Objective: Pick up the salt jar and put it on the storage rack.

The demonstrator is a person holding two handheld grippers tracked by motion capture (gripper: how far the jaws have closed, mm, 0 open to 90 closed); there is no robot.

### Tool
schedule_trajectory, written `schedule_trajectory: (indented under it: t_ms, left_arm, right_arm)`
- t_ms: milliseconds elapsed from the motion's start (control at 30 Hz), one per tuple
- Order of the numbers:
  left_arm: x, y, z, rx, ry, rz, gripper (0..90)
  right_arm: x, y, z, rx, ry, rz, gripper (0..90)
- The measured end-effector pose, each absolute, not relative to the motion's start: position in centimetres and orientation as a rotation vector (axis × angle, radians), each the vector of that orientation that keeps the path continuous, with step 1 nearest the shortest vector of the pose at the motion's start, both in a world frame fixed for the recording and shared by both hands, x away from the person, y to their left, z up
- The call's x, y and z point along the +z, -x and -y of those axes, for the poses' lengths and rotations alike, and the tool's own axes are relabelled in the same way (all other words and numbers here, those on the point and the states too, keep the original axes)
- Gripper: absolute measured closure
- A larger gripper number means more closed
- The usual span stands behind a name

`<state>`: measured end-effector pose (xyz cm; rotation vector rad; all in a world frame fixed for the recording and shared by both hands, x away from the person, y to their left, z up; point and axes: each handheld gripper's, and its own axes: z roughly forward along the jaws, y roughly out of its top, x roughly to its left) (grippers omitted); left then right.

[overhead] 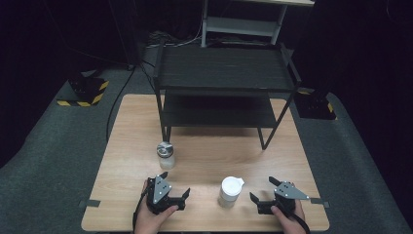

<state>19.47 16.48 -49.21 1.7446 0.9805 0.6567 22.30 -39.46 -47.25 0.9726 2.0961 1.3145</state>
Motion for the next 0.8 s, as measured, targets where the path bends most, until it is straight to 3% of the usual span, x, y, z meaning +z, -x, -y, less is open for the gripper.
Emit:
schedule_trajectory:
  t_ms: [800]
  left_arm:
    - [-49.4, -18.8, -17.5, 0.695, -1.668, -0.990, 0.4]
  right_arm:
    - [-47.4, -21.9, 39.6, 1.324, -0.965, -2.083, 0.2]
